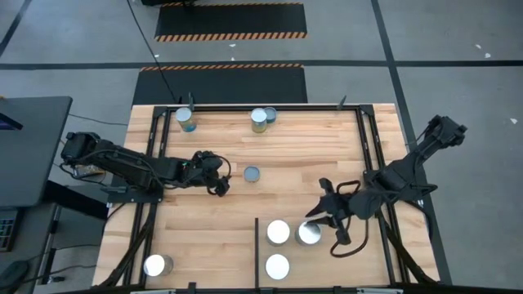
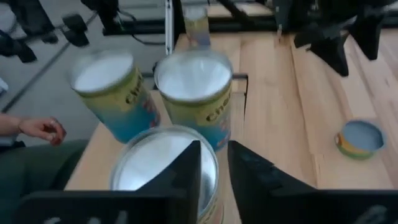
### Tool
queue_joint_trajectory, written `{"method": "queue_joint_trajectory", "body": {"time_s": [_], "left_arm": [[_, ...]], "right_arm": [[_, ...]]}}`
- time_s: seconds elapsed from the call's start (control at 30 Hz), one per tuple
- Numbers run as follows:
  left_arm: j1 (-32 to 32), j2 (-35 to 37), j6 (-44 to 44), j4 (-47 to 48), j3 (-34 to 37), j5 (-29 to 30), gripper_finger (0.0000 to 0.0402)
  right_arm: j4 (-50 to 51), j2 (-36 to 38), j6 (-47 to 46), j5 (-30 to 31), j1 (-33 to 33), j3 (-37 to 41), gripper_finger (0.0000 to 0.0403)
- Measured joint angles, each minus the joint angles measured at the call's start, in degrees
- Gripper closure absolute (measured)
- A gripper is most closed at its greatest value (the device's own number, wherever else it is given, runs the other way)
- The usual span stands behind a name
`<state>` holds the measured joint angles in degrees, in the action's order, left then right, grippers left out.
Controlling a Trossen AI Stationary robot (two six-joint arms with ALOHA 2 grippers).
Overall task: Pick and place cans onto a shelf
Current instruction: Put the right canned tomatoes on the shelf, then put the canned tomatoes aligned with the other canned tomatoes on the shelf
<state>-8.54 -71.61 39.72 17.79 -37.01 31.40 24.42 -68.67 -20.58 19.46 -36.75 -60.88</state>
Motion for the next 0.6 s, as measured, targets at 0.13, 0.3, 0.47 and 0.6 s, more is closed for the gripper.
{"method": "queue_joint_trajectory", "body": {"time_s": [0.13,0.3,0.47,0.6], "left_arm": [[-0.01,0.00,-0.02,-0.47,0.00,0.00,0.0045],[-0.01,0.00,0.00,-0.47,0.00,0.00,0.0045],[-0.01,0.00,-0.01,-0.46,0.00,0.00,0.0045],[-0.02,0.00,-0.02,-0.47,0.00,0.00,0.0045]], "right_arm": [[-0.35,2.81,1.39,-0.42,0.00,0.00,0.0288],[-0.34,7.24,4.15,1.53,0.00,0.00,0.0269],[-0.35,10.99,7.85,7.74,2.29,0.00,0.0260],[-1.65,13.40,13.17,10.43,7.89,0.00,0.0260]]}}
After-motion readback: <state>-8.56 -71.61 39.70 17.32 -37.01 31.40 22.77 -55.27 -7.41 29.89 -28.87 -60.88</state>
